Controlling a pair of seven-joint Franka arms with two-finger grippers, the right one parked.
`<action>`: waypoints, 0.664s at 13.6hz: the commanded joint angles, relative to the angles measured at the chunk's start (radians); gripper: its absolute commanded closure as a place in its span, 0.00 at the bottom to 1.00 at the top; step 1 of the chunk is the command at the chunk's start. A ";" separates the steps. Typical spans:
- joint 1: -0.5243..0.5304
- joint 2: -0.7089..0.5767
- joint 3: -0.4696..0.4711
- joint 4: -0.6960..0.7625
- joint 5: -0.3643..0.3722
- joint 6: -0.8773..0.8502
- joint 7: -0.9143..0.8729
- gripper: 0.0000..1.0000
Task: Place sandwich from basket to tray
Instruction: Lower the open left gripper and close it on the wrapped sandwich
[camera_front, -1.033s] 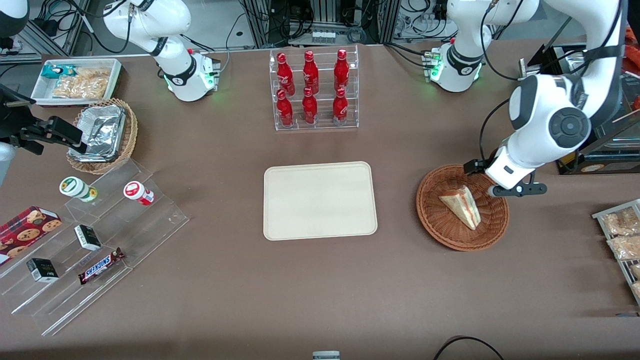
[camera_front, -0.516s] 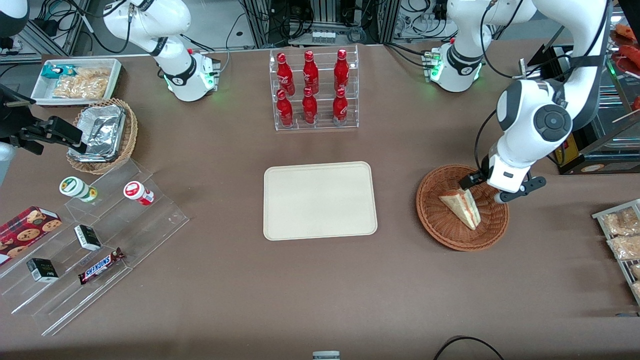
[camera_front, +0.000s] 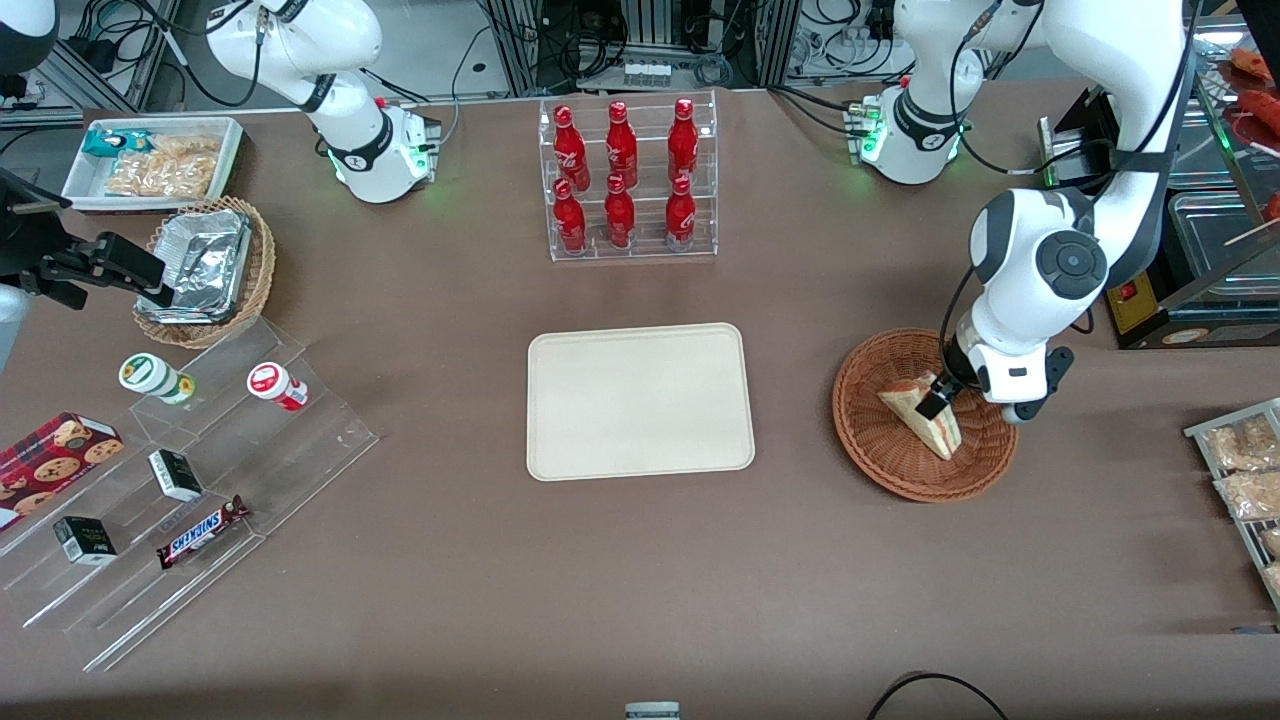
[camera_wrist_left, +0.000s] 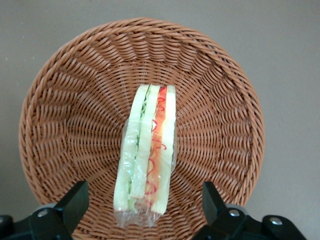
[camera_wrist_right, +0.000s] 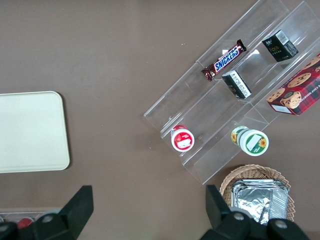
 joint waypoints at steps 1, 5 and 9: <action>-0.010 0.038 0.005 0.004 -0.005 0.034 -0.087 0.00; -0.010 0.081 0.005 0.004 -0.005 0.031 -0.103 0.00; -0.010 0.096 0.005 0.007 -0.005 0.023 -0.090 0.11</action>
